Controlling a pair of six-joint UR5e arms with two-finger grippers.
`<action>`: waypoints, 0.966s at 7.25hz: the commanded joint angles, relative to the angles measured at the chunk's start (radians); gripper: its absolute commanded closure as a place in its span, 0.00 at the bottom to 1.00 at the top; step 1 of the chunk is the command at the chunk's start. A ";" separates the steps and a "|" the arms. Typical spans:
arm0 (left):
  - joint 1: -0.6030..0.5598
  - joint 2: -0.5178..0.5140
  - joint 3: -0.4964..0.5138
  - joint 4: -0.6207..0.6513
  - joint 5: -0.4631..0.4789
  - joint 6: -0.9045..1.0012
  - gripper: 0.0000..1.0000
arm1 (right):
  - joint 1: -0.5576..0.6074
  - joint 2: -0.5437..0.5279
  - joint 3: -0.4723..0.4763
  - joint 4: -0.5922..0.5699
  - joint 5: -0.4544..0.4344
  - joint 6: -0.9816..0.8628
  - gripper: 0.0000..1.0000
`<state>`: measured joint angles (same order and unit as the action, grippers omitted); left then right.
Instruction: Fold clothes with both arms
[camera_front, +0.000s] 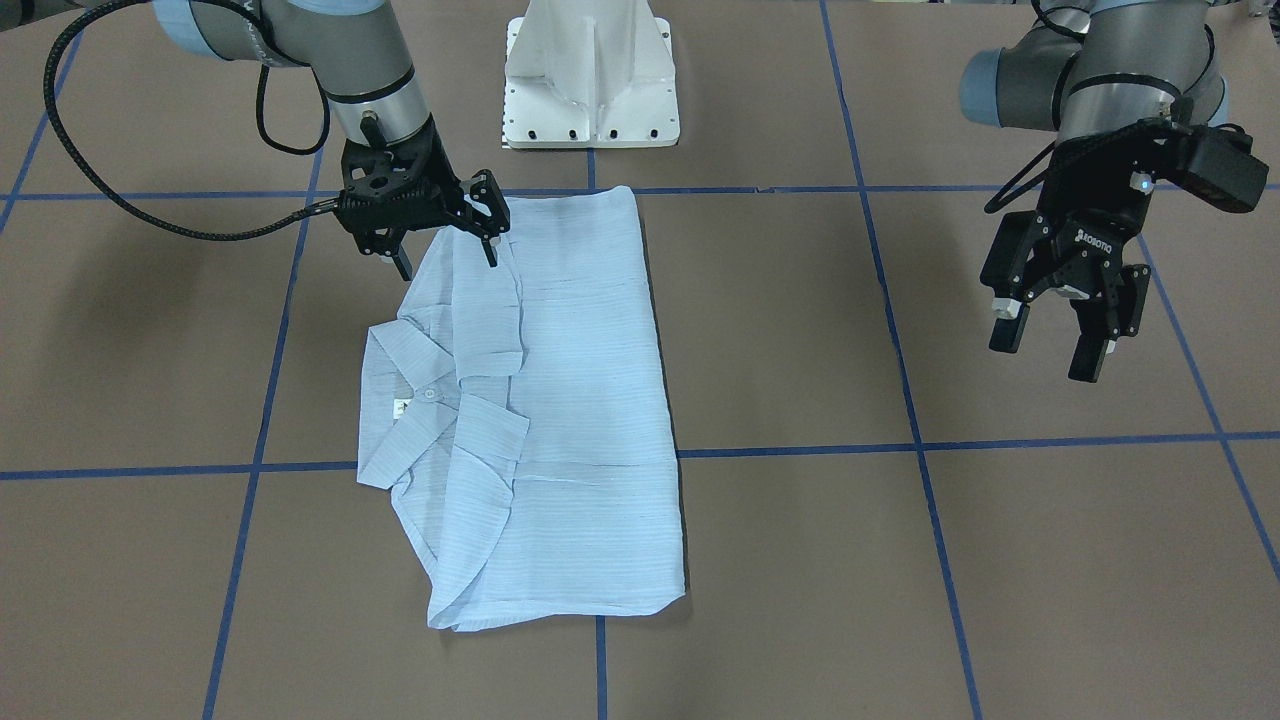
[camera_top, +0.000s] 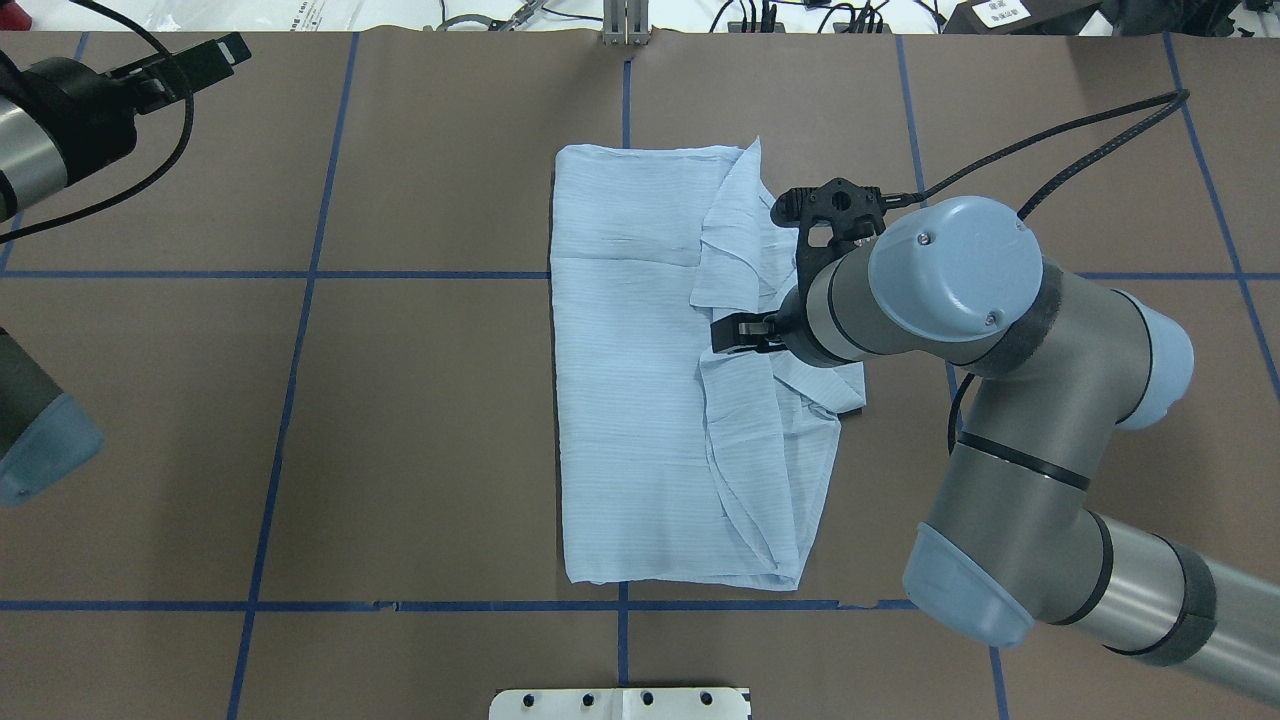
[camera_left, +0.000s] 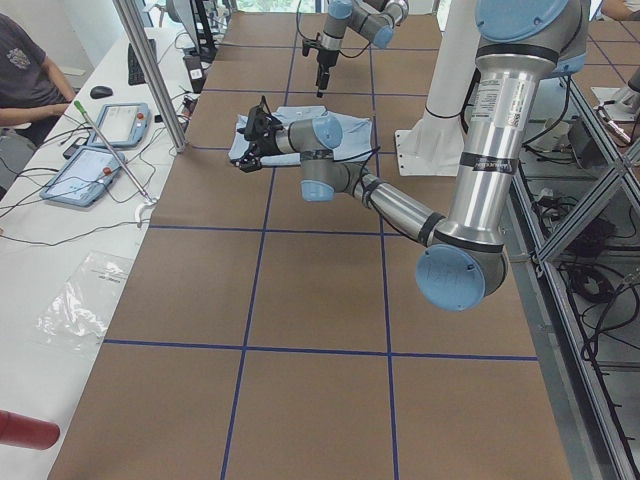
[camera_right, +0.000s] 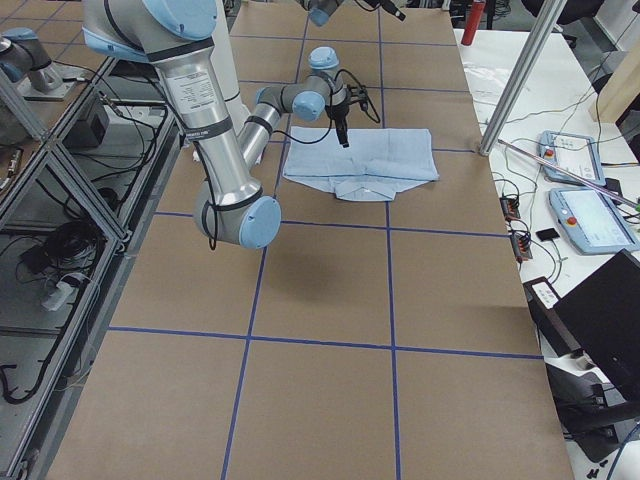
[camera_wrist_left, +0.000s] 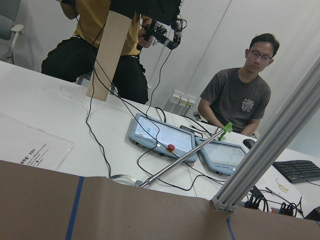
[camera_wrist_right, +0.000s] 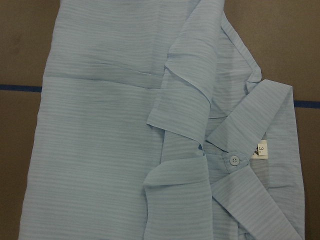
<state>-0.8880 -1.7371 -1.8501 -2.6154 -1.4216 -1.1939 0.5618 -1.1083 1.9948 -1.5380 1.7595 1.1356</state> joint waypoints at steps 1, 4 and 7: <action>-0.015 0.037 -0.029 0.005 -0.038 0.000 0.00 | -0.002 0.001 0.002 -0.001 -0.002 0.001 0.00; -0.041 0.044 -0.032 0.006 -0.059 0.007 0.00 | -0.006 -0.001 -0.001 -0.001 -0.008 0.001 0.00; -0.032 0.042 0.000 0.029 -0.157 0.004 0.00 | -0.051 -0.007 0.010 -0.062 -0.018 0.003 0.00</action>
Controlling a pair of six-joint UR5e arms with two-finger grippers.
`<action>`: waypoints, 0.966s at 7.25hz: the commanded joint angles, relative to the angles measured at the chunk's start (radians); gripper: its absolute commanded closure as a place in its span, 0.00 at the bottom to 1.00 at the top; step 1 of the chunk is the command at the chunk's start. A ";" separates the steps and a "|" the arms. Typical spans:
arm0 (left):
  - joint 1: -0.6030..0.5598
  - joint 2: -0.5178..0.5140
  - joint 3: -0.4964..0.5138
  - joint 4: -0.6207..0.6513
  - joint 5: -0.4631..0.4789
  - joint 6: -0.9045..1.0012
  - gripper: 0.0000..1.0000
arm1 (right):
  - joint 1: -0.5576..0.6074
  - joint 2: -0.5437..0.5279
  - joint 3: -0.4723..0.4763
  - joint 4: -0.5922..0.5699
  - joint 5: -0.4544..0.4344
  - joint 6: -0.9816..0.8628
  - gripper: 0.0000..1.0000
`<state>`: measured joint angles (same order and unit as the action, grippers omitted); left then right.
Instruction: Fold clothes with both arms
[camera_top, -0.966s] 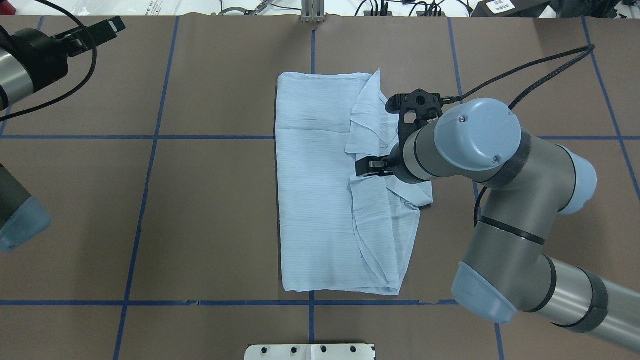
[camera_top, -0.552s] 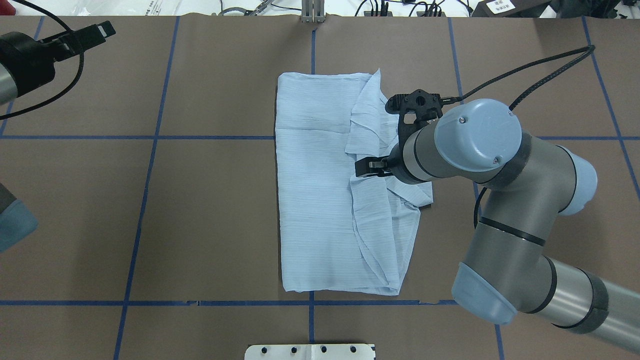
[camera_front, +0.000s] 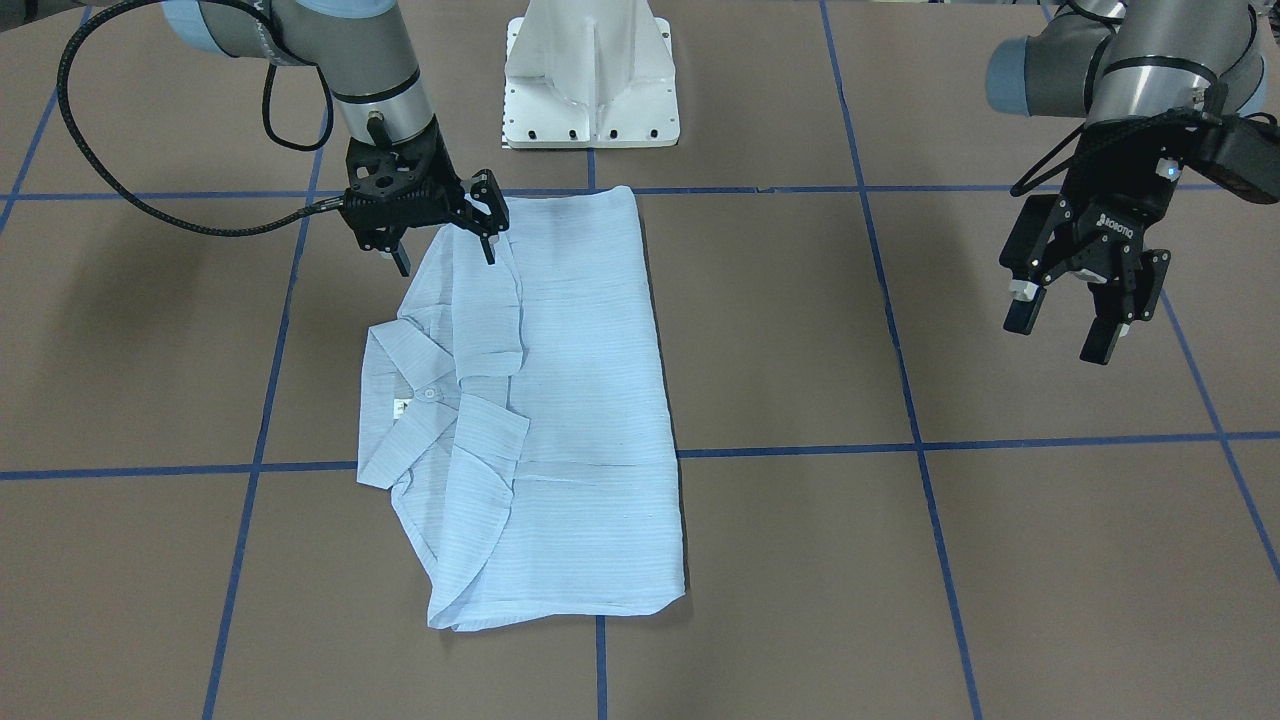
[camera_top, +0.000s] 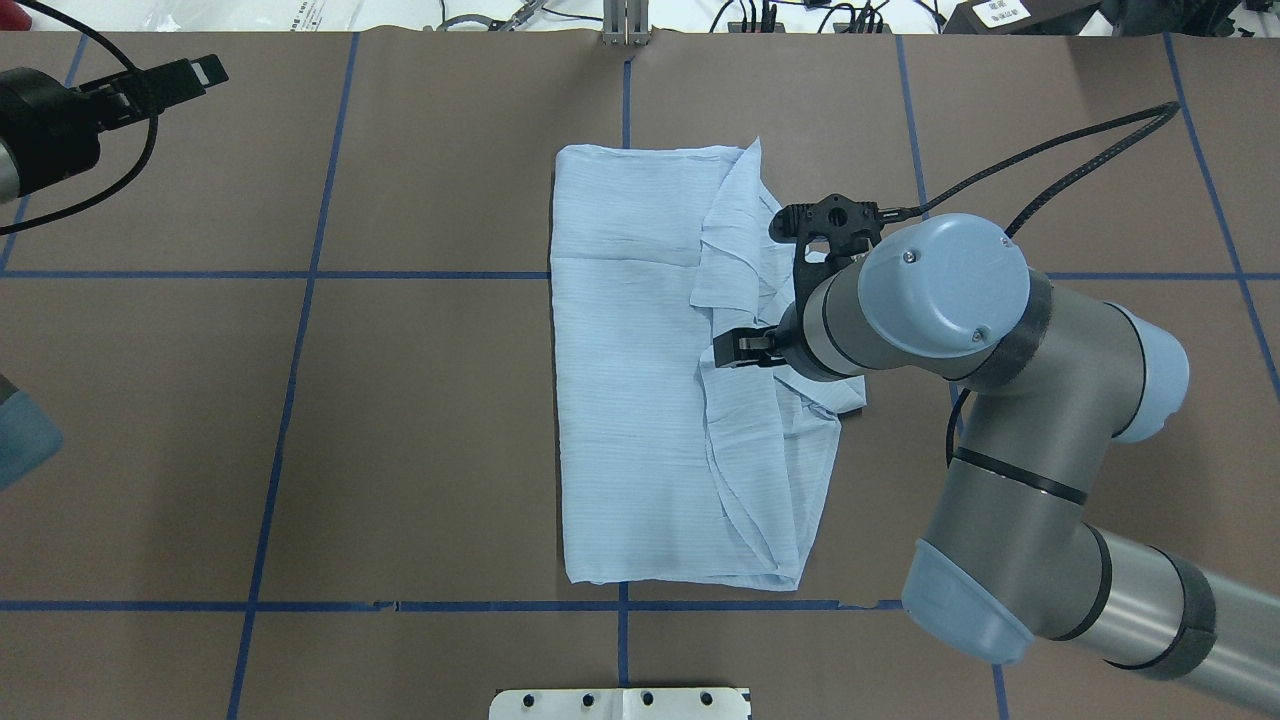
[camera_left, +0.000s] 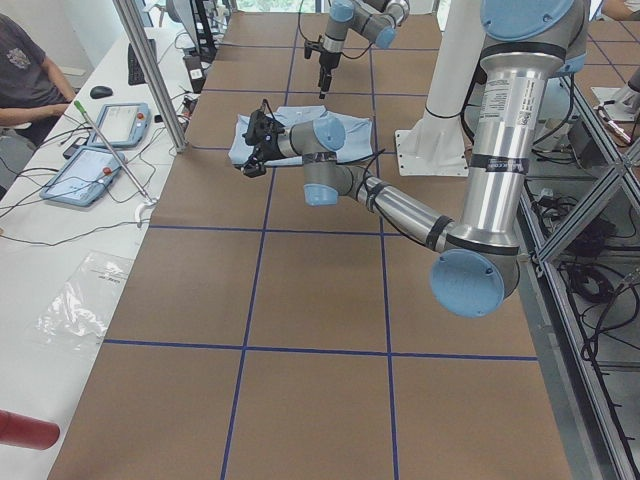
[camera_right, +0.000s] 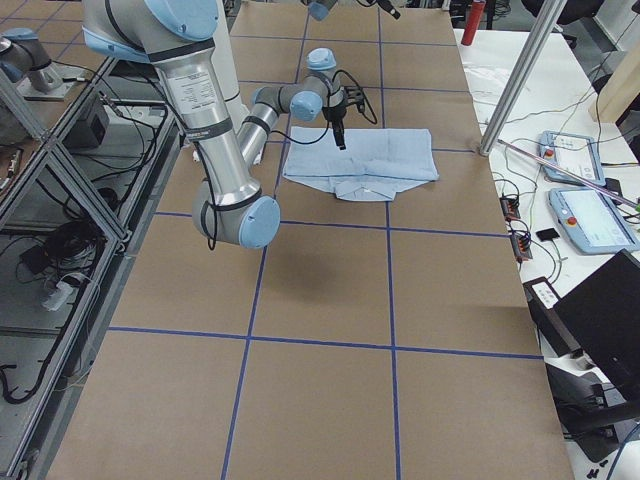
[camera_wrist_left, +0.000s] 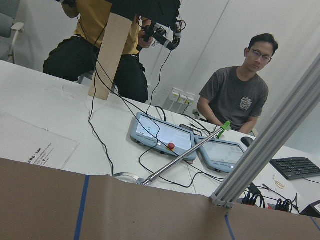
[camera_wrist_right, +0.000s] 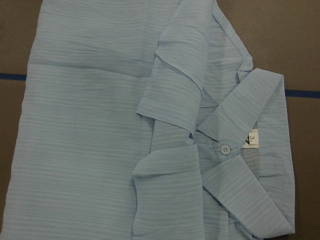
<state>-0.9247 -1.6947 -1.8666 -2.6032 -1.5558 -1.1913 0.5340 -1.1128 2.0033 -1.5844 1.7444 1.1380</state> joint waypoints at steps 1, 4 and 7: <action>0.009 -0.002 0.015 0.046 -0.032 -0.001 0.00 | -0.066 -0.004 -0.008 -0.016 -0.022 0.002 0.00; 0.042 0.026 0.010 0.088 -0.133 -0.002 0.00 | -0.190 -0.021 -0.038 -0.029 -0.133 0.009 0.00; 0.142 0.027 0.062 0.074 -0.156 -0.077 0.00 | -0.230 -0.027 -0.040 -0.075 -0.138 0.006 0.00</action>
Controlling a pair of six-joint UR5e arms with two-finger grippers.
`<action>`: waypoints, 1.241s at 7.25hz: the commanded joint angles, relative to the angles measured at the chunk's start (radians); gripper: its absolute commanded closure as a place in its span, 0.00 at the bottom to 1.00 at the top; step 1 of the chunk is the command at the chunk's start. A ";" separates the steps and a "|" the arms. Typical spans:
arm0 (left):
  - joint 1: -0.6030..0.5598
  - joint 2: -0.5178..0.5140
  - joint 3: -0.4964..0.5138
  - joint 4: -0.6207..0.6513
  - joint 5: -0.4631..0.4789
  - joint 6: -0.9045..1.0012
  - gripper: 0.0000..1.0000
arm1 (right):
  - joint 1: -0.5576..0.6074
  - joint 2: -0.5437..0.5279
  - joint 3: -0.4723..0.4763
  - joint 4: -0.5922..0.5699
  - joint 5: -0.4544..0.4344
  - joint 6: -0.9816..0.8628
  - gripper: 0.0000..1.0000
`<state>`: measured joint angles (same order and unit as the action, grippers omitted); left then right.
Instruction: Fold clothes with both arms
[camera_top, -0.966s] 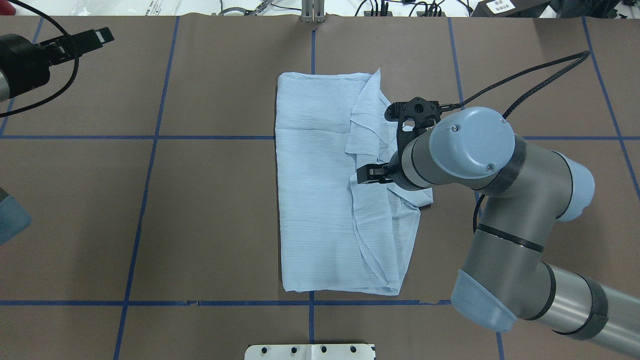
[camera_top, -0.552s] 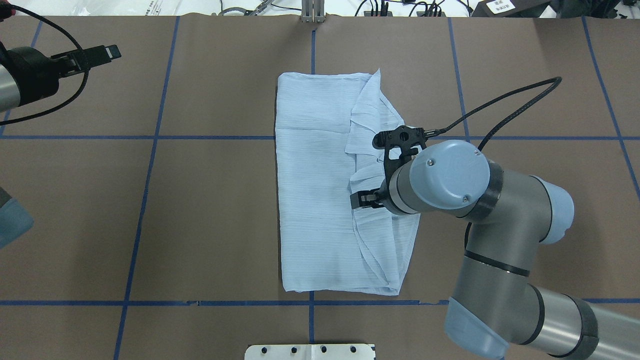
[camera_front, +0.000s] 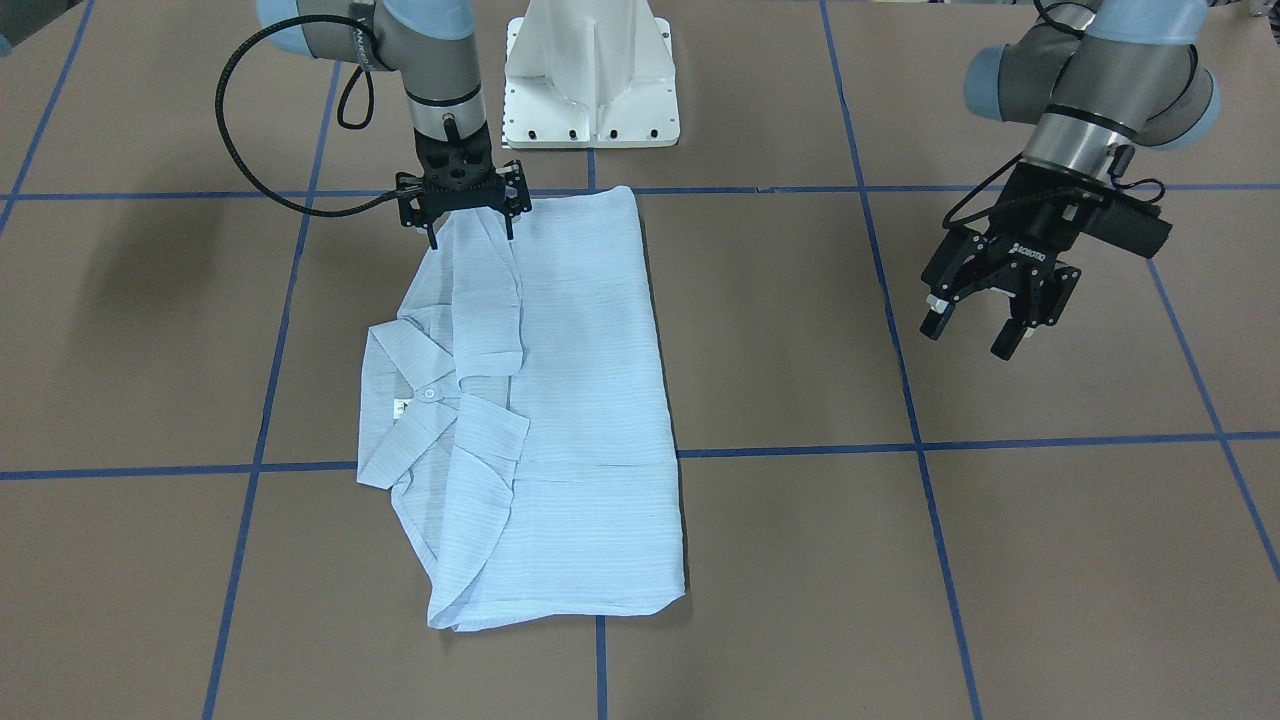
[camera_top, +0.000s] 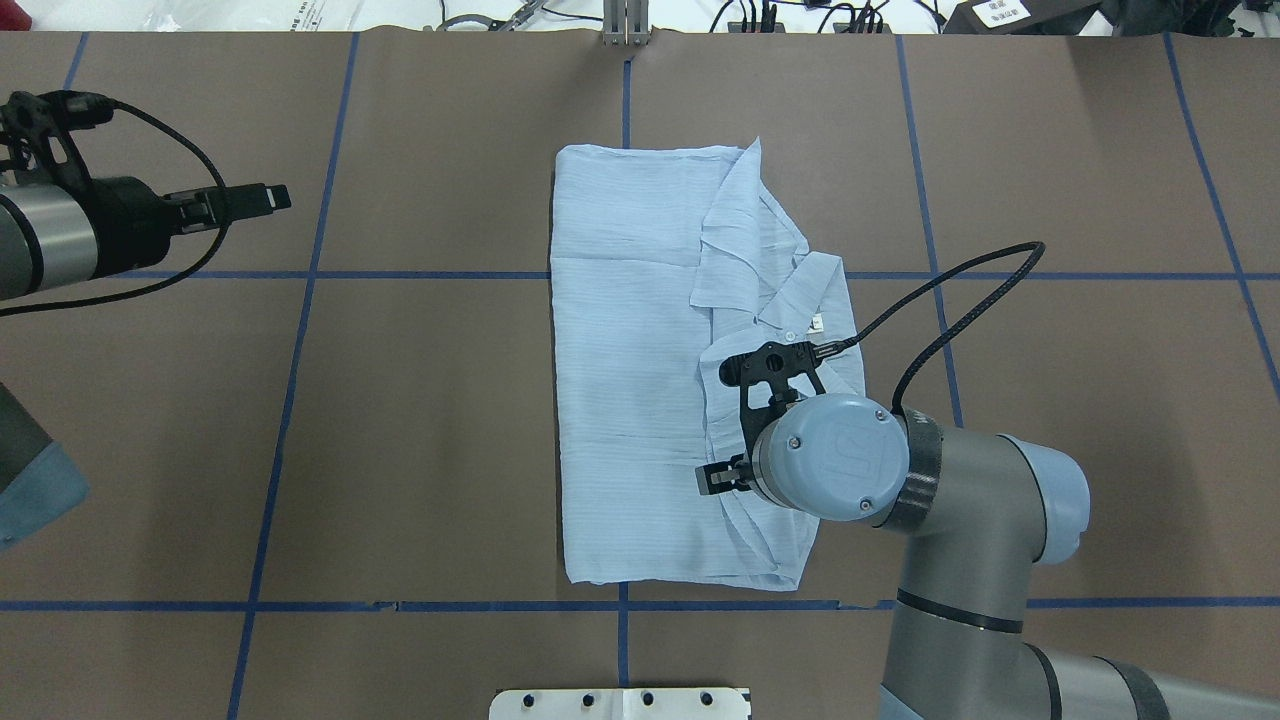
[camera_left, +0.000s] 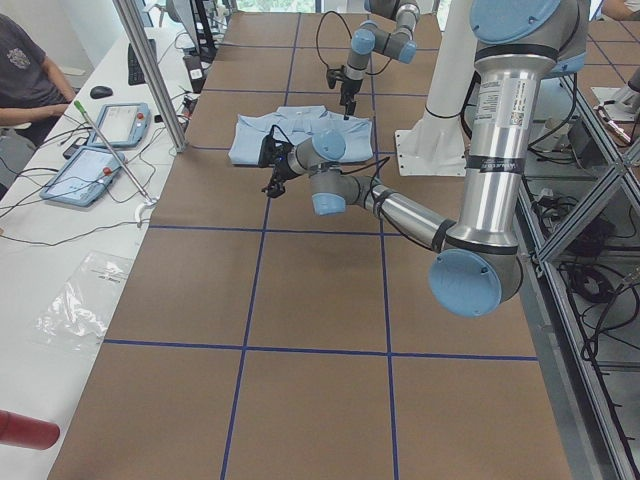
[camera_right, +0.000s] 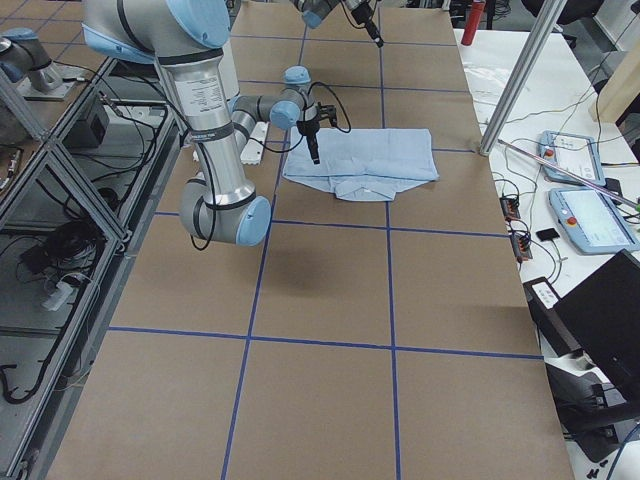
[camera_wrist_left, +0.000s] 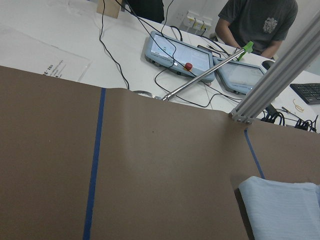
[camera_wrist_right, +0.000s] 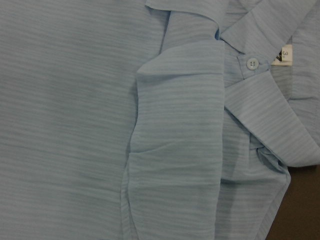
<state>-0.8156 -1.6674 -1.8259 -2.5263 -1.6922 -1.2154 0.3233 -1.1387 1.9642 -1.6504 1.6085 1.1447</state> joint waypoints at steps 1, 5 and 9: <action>0.035 -0.009 0.027 0.001 -0.079 -0.059 0.00 | -0.035 -0.006 -0.001 -0.038 -0.010 -0.002 0.00; 0.047 -0.034 0.027 0.007 -0.135 -0.058 0.00 | -0.092 0.010 -0.042 -0.081 -0.045 -0.017 0.00; 0.049 -0.048 0.030 0.011 -0.136 -0.059 0.00 | -0.090 0.011 -0.074 -0.081 -0.059 -0.085 0.00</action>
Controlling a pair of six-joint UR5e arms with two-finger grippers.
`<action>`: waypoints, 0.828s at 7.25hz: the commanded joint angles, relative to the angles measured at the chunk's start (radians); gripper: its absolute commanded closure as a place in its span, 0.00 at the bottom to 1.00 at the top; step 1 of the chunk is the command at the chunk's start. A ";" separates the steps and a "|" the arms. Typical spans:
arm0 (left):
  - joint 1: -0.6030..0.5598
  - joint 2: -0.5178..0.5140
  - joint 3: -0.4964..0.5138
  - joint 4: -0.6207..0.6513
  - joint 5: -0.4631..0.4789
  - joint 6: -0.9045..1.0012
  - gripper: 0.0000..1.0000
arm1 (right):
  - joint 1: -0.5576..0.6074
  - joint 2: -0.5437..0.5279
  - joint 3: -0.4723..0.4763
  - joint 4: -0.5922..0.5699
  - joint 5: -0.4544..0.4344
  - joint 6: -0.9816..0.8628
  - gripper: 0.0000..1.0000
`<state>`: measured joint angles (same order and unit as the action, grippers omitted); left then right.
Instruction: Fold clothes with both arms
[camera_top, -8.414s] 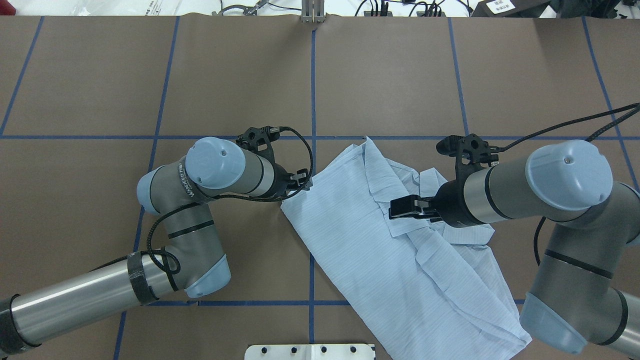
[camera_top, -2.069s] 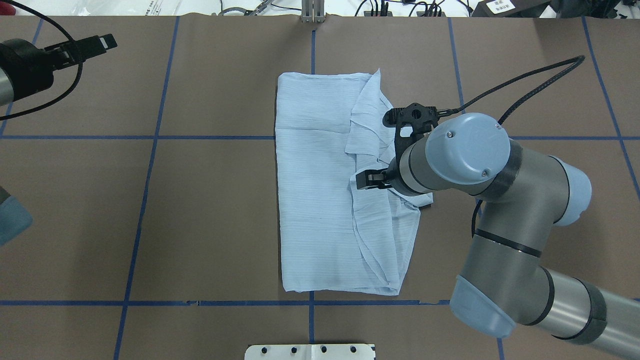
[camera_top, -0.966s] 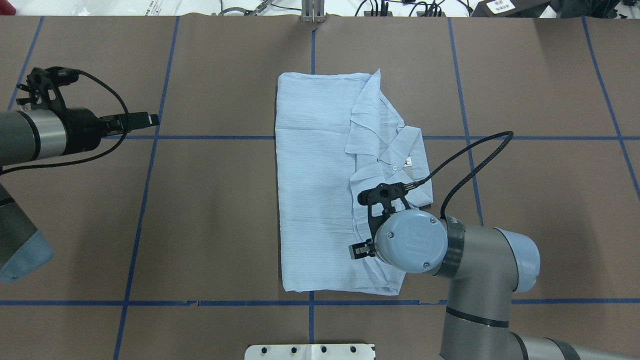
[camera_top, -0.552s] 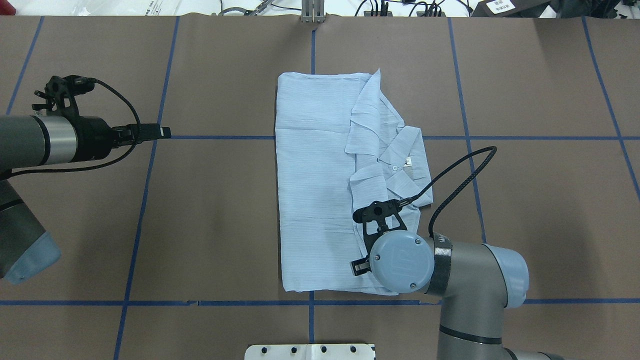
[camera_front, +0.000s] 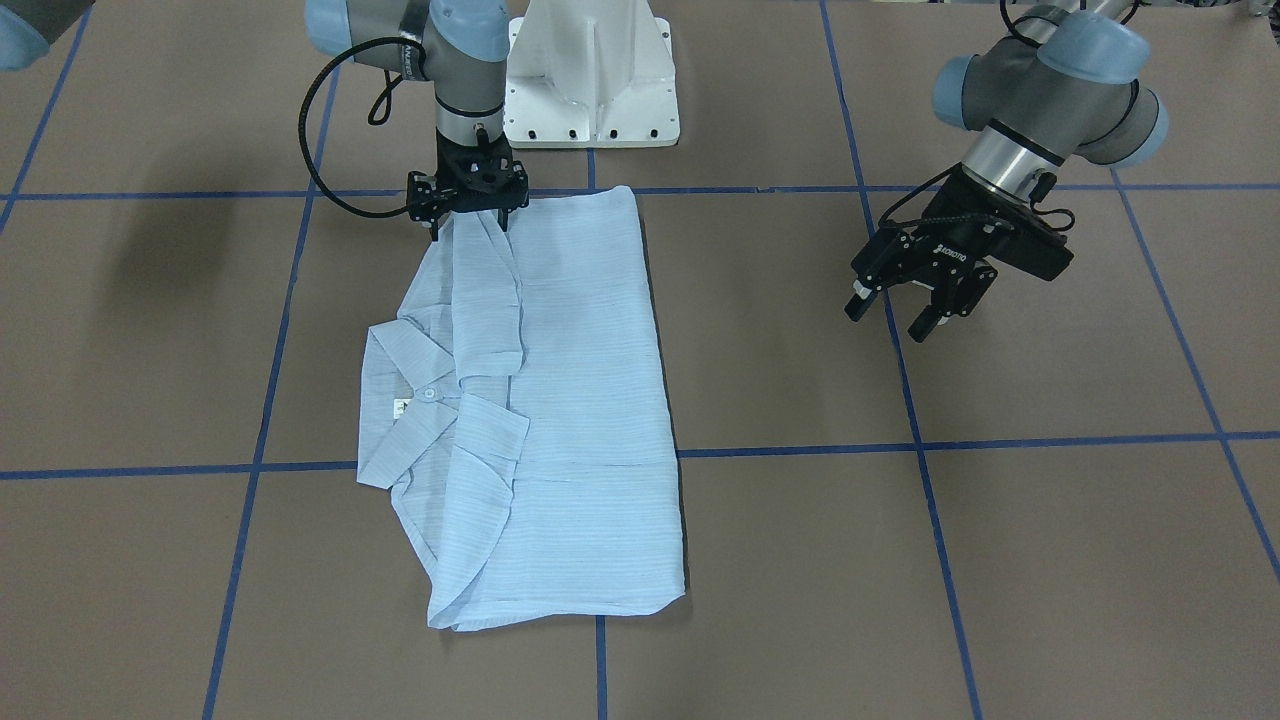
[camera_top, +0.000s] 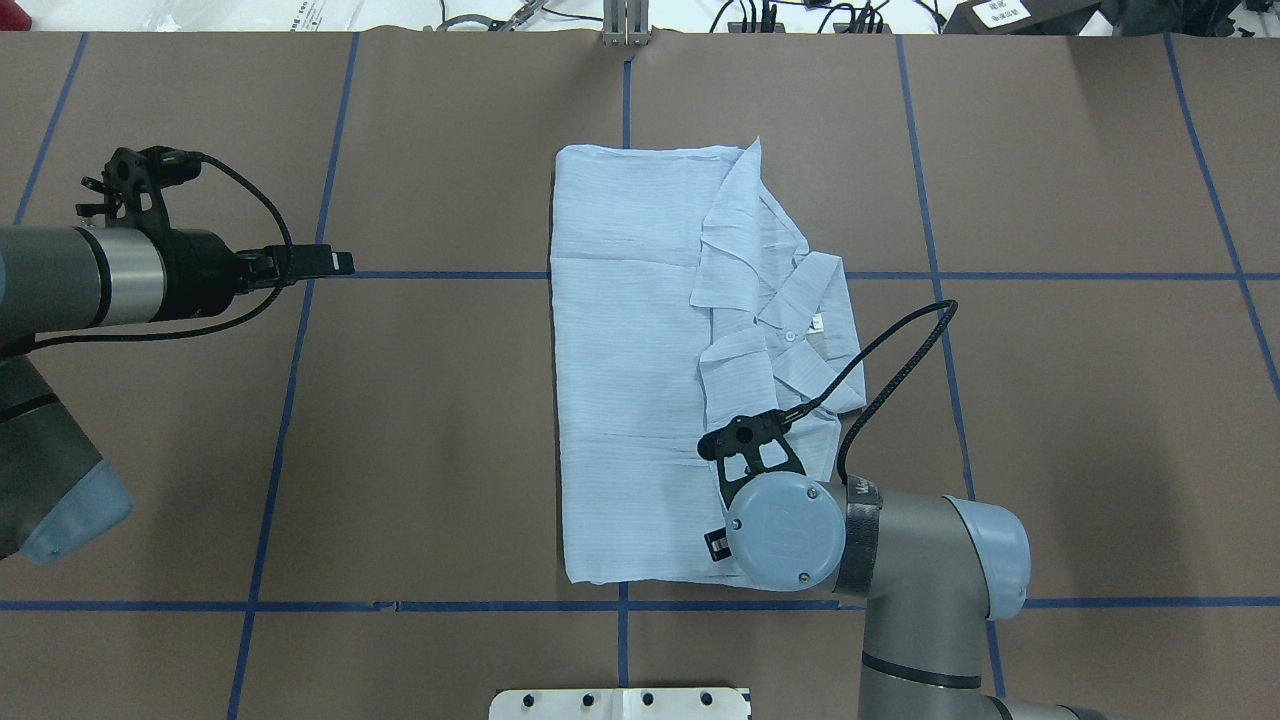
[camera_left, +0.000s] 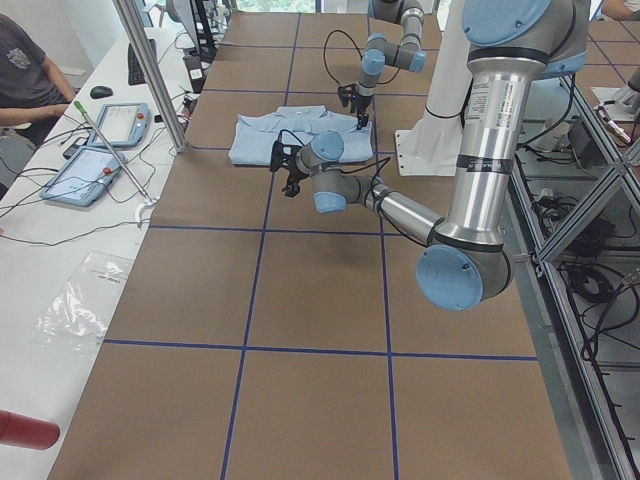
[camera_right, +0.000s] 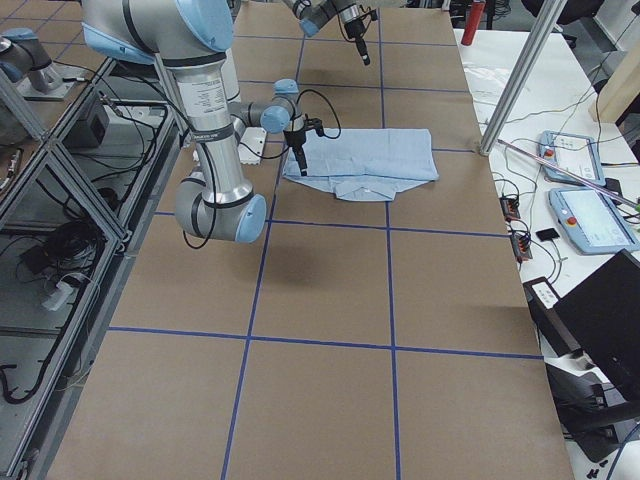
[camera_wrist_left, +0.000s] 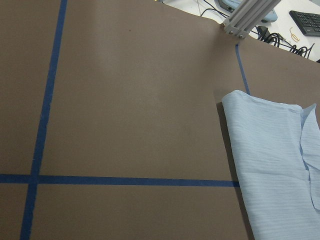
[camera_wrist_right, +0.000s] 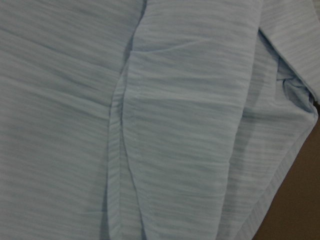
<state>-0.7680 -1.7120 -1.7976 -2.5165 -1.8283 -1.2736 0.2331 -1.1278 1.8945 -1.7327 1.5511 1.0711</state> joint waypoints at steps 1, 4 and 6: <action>0.000 -0.003 0.001 0.001 0.000 -0.001 0.00 | 0.000 0.000 -0.005 0.001 0.001 -0.011 0.00; 0.001 -0.020 0.009 0.001 0.001 -0.003 0.00 | 0.043 -0.001 0.001 -0.004 0.010 -0.031 0.00; 0.016 -0.049 0.029 0.001 0.003 -0.007 0.00 | 0.078 -0.017 -0.006 -0.004 0.007 -0.092 0.00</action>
<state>-0.7626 -1.7447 -1.7790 -2.5157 -1.8266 -1.2779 0.2909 -1.1365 1.8921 -1.7362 1.5593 1.0081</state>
